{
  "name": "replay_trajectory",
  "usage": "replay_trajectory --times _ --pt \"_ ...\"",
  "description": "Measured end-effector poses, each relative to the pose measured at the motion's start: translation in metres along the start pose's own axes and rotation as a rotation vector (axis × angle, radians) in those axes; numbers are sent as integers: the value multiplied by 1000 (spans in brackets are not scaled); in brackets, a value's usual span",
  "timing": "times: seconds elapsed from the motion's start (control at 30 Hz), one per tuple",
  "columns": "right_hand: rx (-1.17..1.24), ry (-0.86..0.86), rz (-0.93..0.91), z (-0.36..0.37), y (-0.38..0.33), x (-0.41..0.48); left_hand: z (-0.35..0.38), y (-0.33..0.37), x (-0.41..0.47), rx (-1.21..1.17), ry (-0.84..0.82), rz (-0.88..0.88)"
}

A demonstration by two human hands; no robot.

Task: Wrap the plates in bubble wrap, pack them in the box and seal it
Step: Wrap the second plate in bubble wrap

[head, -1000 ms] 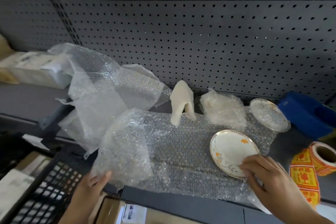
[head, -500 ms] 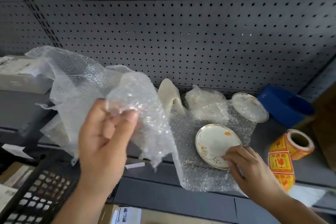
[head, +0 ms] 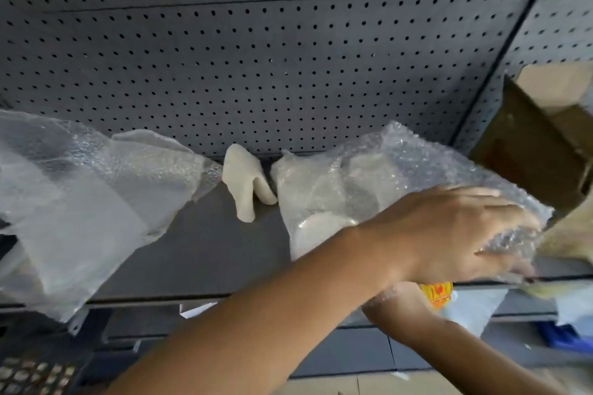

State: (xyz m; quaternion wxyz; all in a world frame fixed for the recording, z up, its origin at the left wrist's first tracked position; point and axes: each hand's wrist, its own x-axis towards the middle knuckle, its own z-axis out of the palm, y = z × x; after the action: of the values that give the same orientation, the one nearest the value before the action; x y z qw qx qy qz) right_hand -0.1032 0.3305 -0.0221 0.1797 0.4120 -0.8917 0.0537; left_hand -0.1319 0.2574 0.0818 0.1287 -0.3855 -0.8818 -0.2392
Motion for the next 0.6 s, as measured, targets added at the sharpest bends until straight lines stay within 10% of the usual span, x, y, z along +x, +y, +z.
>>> replay_trajectory --times 0.13,0.27,0.43,0.6 --pt "26 -82 75 10 5 -4 -5 -9 -43 -89 345 -141" --pt "5 -175 6 55 18 -22 2 -51 -127 -89 672 -768" --pt "34 -318 10 57 19 -20 23 -85 -183 -223 433 -1279" --pt "-150 -202 -105 39 13 -19 29 -97 -180 -480 352 -1345"
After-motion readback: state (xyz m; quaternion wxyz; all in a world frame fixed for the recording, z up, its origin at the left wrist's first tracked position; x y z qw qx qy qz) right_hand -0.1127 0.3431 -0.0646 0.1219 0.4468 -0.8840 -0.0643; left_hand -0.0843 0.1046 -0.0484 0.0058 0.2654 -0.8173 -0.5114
